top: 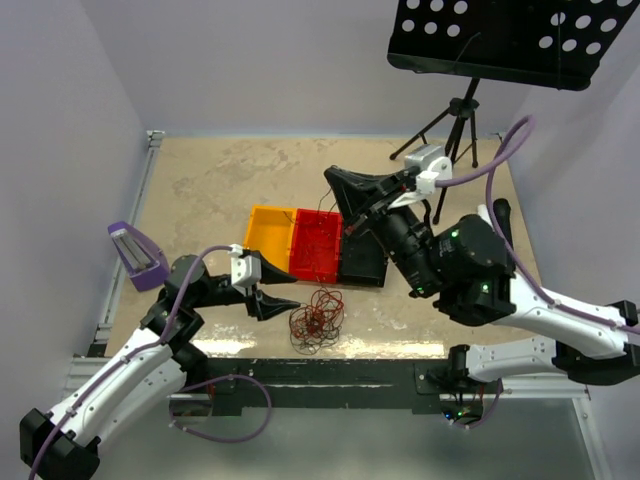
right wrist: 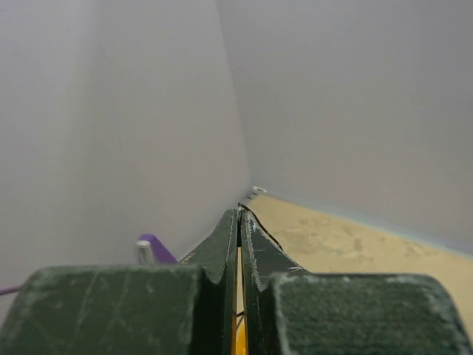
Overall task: Untangle the cables
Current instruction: Untie the cable.
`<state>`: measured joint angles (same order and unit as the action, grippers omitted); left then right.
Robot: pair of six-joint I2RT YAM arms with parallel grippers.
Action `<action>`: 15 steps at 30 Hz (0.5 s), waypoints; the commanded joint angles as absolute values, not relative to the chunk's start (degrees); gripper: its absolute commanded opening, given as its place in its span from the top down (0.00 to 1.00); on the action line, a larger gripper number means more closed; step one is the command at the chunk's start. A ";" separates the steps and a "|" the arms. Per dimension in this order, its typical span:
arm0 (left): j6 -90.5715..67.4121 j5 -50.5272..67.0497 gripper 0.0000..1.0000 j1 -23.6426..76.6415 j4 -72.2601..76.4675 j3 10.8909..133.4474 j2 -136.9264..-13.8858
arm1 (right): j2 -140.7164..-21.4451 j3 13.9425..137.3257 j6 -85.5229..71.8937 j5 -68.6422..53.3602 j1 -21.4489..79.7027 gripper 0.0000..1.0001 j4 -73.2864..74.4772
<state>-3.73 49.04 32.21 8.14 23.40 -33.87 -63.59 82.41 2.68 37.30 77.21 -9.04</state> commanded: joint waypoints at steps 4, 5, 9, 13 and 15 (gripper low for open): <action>-1.32 48.78 0.41 31.73 8.26 27.33 -33.13 | -63.81 76.03 -1.39 40.88 67.26 1.00 -7.03; -1.41 48.78 0.40 31.82 8.17 27.51 -33.05 | -63.81 74.72 -1.75 40.43 65.84 1.00 -7.47; -0.70 48.78 0.41 31.73 7.30 27.95 -33.13 | -64.16 70.85 -2.02 38.50 62.24 1.00 -9.31; -0.35 48.87 0.40 31.64 7.21 28.04 -33.13 | -64.34 66.64 -2.72 38.32 59.16 1.00 -12.21; -0.35 48.87 0.41 31.73 7.29 28.04 -33.05 | -64.16 64.79 -3.42 37.53 57.05 1.00 -13.18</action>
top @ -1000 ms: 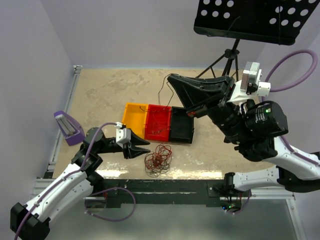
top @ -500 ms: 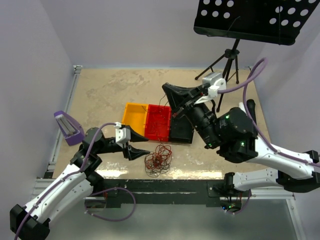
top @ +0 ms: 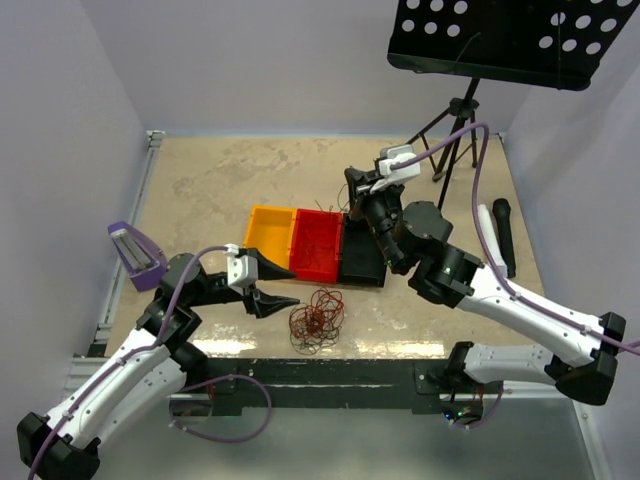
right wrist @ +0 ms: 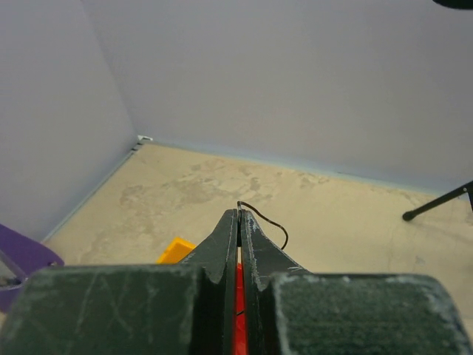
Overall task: Untangle the cables
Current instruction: Untie the cable, then place the cable in the bin.
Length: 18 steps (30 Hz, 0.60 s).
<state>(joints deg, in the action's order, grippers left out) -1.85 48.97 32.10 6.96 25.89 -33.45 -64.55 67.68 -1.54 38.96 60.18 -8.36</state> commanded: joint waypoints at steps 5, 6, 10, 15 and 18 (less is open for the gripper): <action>-0.26 48.87 0.40 31.73 6.94 28.04 -33.05 | -64.60 61.79 -4.48 36.83 53.88 1.00 -14.06; -0.26 48.87 0.41 31.64 6.94 28.12 -33.13 | -64.77 61.35 -4.66 36.74 53.44 1.00 -14.24; -0.26 48.96 0.41 31.64 7.03 27.86 -33.22 | -65.13 59.95 -5.89 36.74 51.33 1.00 -13.97; -0.26 49.04 0.41 31.73 7.21 27.95 -33.40 | -64.43 58.45 -7.38 37.97 49.40 1.00 -14.24; -0.35 49.22 0.41 31.73 7.47 27.78 -33.49 | -63.46 58.45 -7.56 38.06 48.61 1.00 -14.33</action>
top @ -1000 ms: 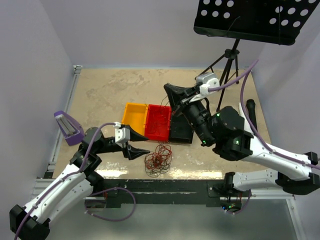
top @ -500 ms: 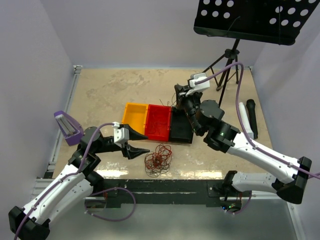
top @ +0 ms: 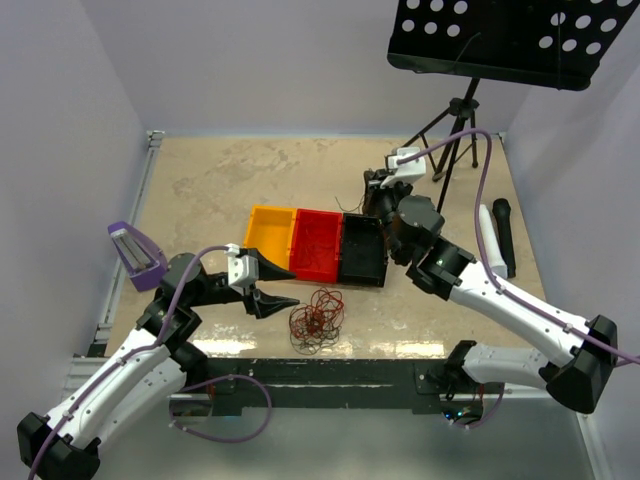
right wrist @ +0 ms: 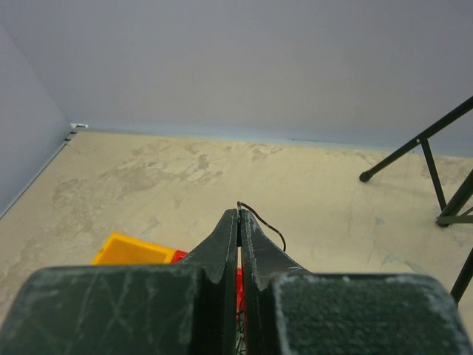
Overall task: Untangle the cables
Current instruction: Place the cable in the bin.
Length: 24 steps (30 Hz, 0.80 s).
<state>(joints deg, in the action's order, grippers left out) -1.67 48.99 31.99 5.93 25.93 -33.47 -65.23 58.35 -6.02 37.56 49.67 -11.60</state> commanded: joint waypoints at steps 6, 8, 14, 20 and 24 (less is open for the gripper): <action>-0.88 49.66 0.41 31.64 8.00 27.60 -33.57 | -62.23 60.81 -7.38 38.05 47.64 1.00 -13.71; -0.97 49.75 0.41 31.73 7.91 27.77 -33.66 | -62.49 61.96 -6.68 37.71 47.46 1.00 -13.62; -0.62 49.66 0.41 31.55 7.21 28.04 -33.66 | -63.37 65.56 -5.19 36.74 47.20 1.00 -13.71; -0.53 49.75 0.41 31.64 7.03 28.21 -33.49 | -64.51 66.71 -4.31 36.65 46.85 1.00 -13.71; -0.53 49.83 0.41 31.55 6.95 28.30 -33.22 | -65.30 64.96 -5.71 35.60 46.32 1.00 -14.06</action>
